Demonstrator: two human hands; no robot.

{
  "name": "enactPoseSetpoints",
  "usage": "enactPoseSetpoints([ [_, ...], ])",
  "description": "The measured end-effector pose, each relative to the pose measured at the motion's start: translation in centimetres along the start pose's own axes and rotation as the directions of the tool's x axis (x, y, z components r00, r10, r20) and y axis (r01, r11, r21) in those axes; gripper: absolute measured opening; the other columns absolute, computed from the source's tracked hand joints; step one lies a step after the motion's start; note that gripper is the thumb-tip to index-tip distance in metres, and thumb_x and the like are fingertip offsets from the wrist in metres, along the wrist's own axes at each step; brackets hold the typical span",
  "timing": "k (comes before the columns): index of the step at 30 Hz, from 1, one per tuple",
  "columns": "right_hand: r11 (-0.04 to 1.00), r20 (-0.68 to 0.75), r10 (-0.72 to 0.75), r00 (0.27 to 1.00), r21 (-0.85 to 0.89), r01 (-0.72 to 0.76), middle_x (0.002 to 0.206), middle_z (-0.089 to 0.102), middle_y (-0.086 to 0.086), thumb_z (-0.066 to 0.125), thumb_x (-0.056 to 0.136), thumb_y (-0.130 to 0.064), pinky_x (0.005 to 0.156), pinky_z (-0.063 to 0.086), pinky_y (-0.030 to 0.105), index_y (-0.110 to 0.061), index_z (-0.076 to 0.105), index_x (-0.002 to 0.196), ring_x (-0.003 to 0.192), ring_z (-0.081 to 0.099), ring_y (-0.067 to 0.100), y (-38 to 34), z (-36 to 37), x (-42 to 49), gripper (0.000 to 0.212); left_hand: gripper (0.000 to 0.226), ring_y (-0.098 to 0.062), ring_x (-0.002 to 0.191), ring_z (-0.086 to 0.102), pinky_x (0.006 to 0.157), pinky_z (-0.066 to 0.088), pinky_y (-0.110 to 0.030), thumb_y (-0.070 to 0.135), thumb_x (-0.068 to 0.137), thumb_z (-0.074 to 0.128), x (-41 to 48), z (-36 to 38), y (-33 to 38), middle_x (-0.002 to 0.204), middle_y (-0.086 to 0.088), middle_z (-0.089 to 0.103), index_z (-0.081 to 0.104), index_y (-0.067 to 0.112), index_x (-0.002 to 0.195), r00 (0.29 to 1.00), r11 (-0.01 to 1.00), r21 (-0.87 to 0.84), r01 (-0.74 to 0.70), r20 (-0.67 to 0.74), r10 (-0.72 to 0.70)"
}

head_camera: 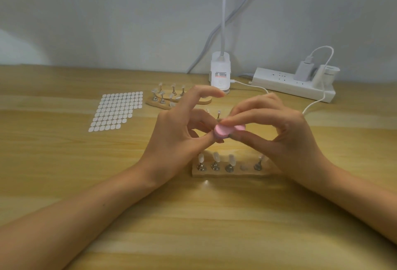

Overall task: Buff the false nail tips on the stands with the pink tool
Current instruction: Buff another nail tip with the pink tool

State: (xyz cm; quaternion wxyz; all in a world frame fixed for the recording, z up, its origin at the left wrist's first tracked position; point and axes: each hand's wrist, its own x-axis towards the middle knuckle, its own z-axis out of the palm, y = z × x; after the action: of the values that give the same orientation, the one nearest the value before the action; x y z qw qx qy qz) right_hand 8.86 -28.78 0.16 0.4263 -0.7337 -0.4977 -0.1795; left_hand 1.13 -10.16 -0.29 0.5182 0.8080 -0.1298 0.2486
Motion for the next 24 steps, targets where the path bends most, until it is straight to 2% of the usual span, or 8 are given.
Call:
enactPoseSetpoints([
  [5,0.998,-0.044,0.062,0.997,-0.012,-0.062,0.102,0.068,-0.017,0.069,0.084,-0.033,0.084,0.046,0.042,-0.03,0.071,0.106,0.1,0.059,0.01,0.41,-0.35,0.16,0.022,0.053,-0.011,0.077,0.076,0.06,0.059,-0.029,0.005,0.083,0.079,-0.12,-0.02,-0.04,0.08,0.004,0.077,0.055,0.018,0.128,1.0,1.0,0.005,0.017,0.006,-0.017],
  [7,0.998,-0.016,0.052,0.999,0.019,-0.051,0.102,0.068,-0.018,0.068,0.085,-0.035,0.085,0.046,0.035,-0.034,0.07,0.106,0.102,0.059,0.018,0.36,-0.23,0.03,0.021,0.053,-0.01,0.079,0.076,0.059,0.057,-0.024,0.006,0.082,0.08,-0.13,0.0,-0.01,0.08,0.005,0.077,0.056,0.015,0.128,1.0,1.0,0.02,-0.004,0.018,0.003],
  [12,0.999,0.01,-0.042,0.999,-0.012,0.043,0.102,0.069,-0.014,0.069,0.086,-0.033,0.084,0.039,0.026,-0.032,0.069,0.106,0.098,0.055,0.021,0.02,-0.32,0.17,0.02,0.055,-0.008,0.077,0.076,0.062,0.061,-0.039,0.016,0.084,0.079,-0.16,0.17,0.14,0.083,0.005,0.078,0.054,0.016,0.133,1.0,1.0,0.009,-0.013,0.018,0.013],
  [14,0.996,0.026,-0.076,0.997,-0.037,0.077,0.101,0.069,-0.012,0.069,0.087,-0.034,0.083,0.037,0.022,-0.032,0.068,0.107,0.095,0.055,0.021,0.04,-0.24,0.2,0.02,0.057,-0.009,0.077,0.076,0.059,0.061,-0.035,0.019,0.085,0.077,-0.08,0.11,0.11,0.082,0.006,0.078,0.052,0.018,0.136,1.0,1.0,-0.011,-0.008,0.014,0.008],
  [17,0.999,-0.019,0.007,1.0,-0.031,-0.008,0.101,0.069,-0.013,0.069,0.085,-0.032,0.082,0.042,0.031,-0.031,0.07,0.105,0.096,0.055,0.021,0.14,-0.36,0.2,0.021,0.061,-0.012,0.076,0.076,0.055,0.056,-0.026,0.009,0.086,0.077,-0.04,0.05,-0.07,0.08,0.006,0.077,0.049,0.024,0.138,1.0,1.0,-0.03,0.003,0.008,-0.003],
  [19,1.0,-0.008,-0.012,1.0,-0.027,0.011,0.102,0.069,-0.014,0.069,0.085,-0.032,0.082,0.041,0.03,-0.032,0.07,0.106,0.097,0.054,0.02,0.07,-0.32,0.18,0.021,0.062,-0.01,0.076,0.076,0.056,0.054,-0.021,0.014,0.087,0.077,-0.09,0.08,-0.03,0.081,0.007,0.077,0.047,0.025,0.139,1.0,0.999,-0.028,-0.018,0.008,0.018],
  [21,0.999,0.01,-0.04,0.999,-0.036,0.04,0.102,0.069,-0.015,0.069,0.085,-0.032,0.082,0.04,0.028,-0.031,0.07,0.106,0.097,0.054,0.017,0.08,-0.31,0.18,0.021,0.062,-0.01,0.076,0.076,0.056,0.054,-0.02,0.02,0.087,0.076,-0.08,0.12,0.01,0.082,0.007,0.078,0.046,0.024,0.141,0.999,0.999,-0.028,-0.031,0.016,0.032],
  [24,0.999,-0.02,0.019,1.0,-0.029,-0.02,0.103,0.069,-0.016,0.068,0.085,-0.033,0.081,0.042,0.036,-0.03,0.07,0.106,0.098,0.054,0.006,0.19,-0.52,0.28,0.022,0.071,-0.012,0.078,0.076,0.057,0.056,-0.023,0.009,0.087,0.077,-0.09,0.02,-0.14,0.082,0.005,0.077,0.044,0.028,0.147,1.0,0.999,-0.051,-0.018,0.02,0.019],
])
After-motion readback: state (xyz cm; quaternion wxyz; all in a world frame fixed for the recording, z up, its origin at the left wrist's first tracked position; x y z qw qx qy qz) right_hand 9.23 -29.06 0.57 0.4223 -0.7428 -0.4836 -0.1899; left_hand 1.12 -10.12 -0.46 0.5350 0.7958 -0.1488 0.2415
